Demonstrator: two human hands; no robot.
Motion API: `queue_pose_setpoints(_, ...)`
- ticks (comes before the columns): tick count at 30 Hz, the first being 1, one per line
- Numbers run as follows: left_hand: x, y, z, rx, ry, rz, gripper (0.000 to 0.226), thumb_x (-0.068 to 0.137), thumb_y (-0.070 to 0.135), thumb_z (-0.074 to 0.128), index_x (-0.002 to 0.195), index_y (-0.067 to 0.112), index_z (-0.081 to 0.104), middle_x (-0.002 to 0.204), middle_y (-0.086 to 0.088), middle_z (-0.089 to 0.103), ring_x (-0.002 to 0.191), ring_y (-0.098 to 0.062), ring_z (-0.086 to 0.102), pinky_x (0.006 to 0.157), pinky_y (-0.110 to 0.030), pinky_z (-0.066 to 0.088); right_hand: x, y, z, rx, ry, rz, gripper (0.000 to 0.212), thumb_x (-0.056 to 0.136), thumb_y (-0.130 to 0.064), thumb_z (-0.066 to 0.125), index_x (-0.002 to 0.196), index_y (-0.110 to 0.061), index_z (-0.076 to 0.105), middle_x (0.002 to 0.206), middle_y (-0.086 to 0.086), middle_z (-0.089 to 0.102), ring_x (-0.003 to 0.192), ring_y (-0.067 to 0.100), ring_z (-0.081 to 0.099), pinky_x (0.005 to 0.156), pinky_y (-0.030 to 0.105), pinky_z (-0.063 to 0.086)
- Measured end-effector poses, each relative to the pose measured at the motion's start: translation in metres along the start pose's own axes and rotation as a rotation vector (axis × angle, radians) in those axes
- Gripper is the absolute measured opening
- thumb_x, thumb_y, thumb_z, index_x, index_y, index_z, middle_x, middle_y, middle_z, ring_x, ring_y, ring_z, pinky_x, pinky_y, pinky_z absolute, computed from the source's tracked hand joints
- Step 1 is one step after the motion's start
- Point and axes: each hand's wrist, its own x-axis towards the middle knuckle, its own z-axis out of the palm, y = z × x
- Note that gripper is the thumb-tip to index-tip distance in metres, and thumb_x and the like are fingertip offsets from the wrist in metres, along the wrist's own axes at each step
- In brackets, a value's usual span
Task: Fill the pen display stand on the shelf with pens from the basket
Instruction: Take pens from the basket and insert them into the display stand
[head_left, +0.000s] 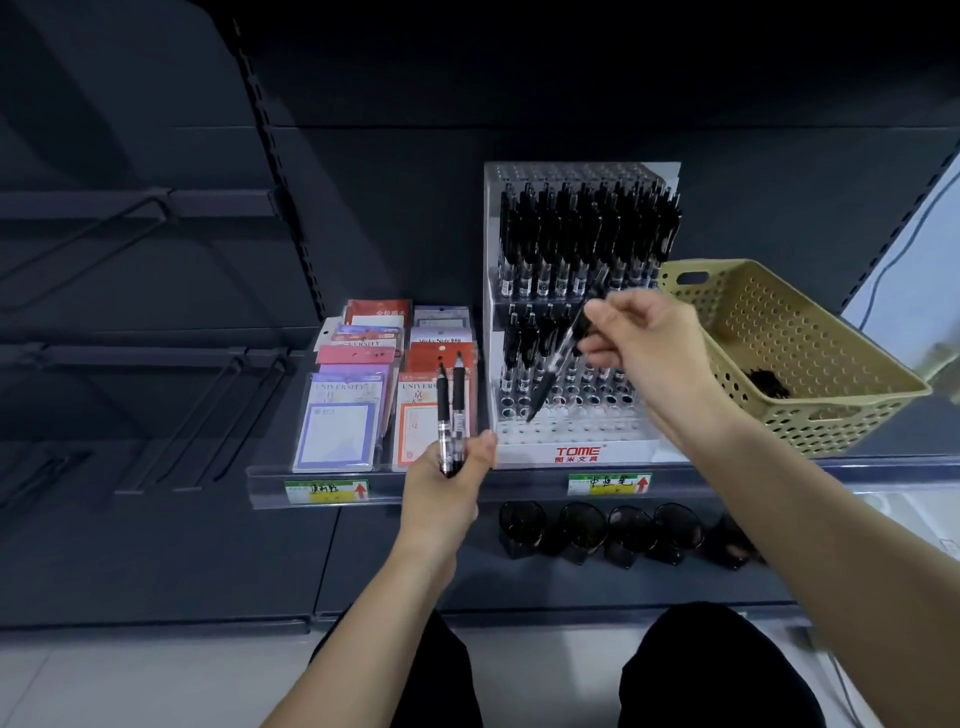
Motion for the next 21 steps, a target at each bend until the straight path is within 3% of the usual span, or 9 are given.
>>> queue_pose_setpoints(3,0.004,0.0,-0.008,-0.041,0.032,-0.028,0.026,0.087,0.038,0.06,0.078,0.014,0.055,0.033,0.013,0.038,0.032,-0.004,0.017,0.033,-0.014,0.02,0.013,-0.007,0.002,-0.103,0.128,-0.126,0.008,0.091,-0.022,0.06,0.098,-0.017,0.06,0.075,-0.002,0.066,0.066,0.009,0.067,0.064,0.02,0.057)
queue_pose_setpoints(7,0.006,0.001,-0.012,-0.073,0.024,-0.057,0.026,0.086,0.041,0.06,0.077,0.018,0.051,0.036,0.011,0.041,0.032,-0.004,0.018,0.032,-0.014,0.021,0.021,-0.003,0.014,-0.219,0.126,-0.217,0.008,0.092,-0.02,0.06,0.093,-0.013,0.058,0.079,0.003,0.066,0.069,0.009,0.067,0.064,0.018,0.057)
queue_pose_setpoints(11,0.009,0.002,-0.015,-0.086,0.021,-0.051,0.053,0.081,0.047,0.061,0.113,0.006,0.053,0.052,0.006,0.052,0.033,-0.006,0.02,0.032,-0.014,0.023,0.023,0.008,0.022,-0.323,0.084,-0.239,0.009,0.092,-0.02,0.059,0.092,-0.011,0.057,0.083,0.007,0.066,0.073,0.012,0.067,0.069,0.029,0.058)
queue_pose_setpoints(13,0.011,0.001,-0.016,-0.073,0.02,-0.047,0.051,0.084,0.046,0.059,0.116,0.007,0.052,0.049,0.009,0.052,0.033,-0.006,0.02,0.033,-0.015,0.022,0.025,0.013,0.025,-0.343,0.073,-0.238,0.01,0.092,-0.018,0.06,0.093,-0.009,0.058,0.083,0.008,0.066,0.072,0.013,0.067,0.071,0.035,0.058)
queue_pose_setpoints(17,0.011,0.001,-0.014,-0.093,0.006,-0.027,0.036,0.09,0.042,0.054,0.102,0.009,0.059,0.045,0.012,0.05,0.036,-0.006,0.022,0.036,-0.016,0.023,0.025,0.025,0.027,-0.375,0.026,-0.218,0.01,0.091,-0.017,0.061,0.092,-0.007,0.058,0.082,0.008,0.065,0.071,0.014,0.067,0.072,0.038,0.058)
queue_pose_setpoints(21,0.009,0.001,-0.01,-0.129,0.002,-0.025,0.029,0.092,0.043,0.049,0.084,0.016,0.059,0.071,0.001,0.062,0.038,-0.006,0.026,0.038,-0.017,0.023,0.024,0.038,0.03,-0.424,-0.036,-0.159,0.009,0.09,-0.017,0.062,0.09,-0.009,0.058,0.077,0.004,0.064,0.071,0.015,0.067,0.073,0.04,0.058)
